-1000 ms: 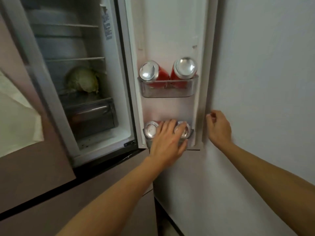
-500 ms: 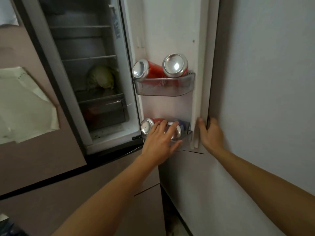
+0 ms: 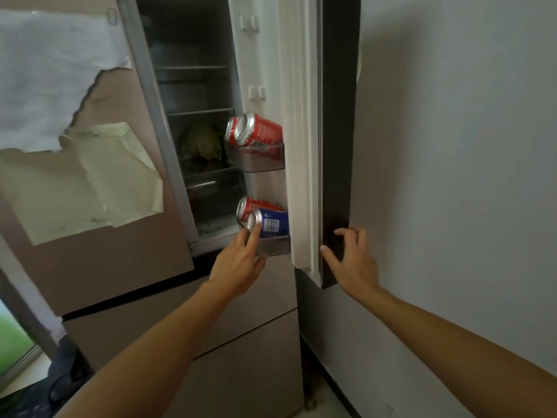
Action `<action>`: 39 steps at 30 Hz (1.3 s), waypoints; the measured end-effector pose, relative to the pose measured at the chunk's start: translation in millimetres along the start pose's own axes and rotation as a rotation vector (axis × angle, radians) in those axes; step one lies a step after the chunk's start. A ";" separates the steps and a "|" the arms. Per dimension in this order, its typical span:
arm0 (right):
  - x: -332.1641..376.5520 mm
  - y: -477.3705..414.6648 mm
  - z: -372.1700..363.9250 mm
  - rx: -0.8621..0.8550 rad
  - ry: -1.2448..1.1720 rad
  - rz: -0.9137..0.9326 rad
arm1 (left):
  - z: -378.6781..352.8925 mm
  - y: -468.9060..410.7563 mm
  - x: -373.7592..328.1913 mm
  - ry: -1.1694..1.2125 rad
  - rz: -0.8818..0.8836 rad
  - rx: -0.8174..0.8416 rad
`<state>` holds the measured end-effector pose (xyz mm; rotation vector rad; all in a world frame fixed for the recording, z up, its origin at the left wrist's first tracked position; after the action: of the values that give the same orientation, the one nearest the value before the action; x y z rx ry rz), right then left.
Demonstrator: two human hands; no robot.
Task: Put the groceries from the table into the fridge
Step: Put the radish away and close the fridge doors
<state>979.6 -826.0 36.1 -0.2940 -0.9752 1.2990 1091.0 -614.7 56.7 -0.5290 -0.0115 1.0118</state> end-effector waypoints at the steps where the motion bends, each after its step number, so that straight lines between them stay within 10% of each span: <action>1: 9.0 1.9 -1.4 0.013 -0.001 0.027 | 1.3 4.0 5.9 -0.017 0.015 0.011; 11: 80.3 -33.2 -27.2 0.092 -0.121 0.357 | 41.2 18.2 56.5 -0.044 0.101 -0.106; 22: 125.5 -98.6 -116.2 0.070 -0.148 0.774 | 111.2 -30.3 86.8 0.134 0.189 -0.598; 39: 151.9 -152.2 -216.0 -0.199 0.083 1.225 | 70.5 -108.3 153.3 -0.423 0.258 -0.705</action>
<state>1234.7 -664.8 78.9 -1.2175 -0.8430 2.2449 1243.4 -506.5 129.2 -0.9603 -0.7126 1.3578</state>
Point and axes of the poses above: each hand's wrist, its own y-axis away from the middle knuckle, its own z-axis out of the back of the hand, x = y × z, the point moved 10 cm from there along -y, towards the middle knuckle, and after that the axes turned 15 degrees about z, right-handed, at the moved point
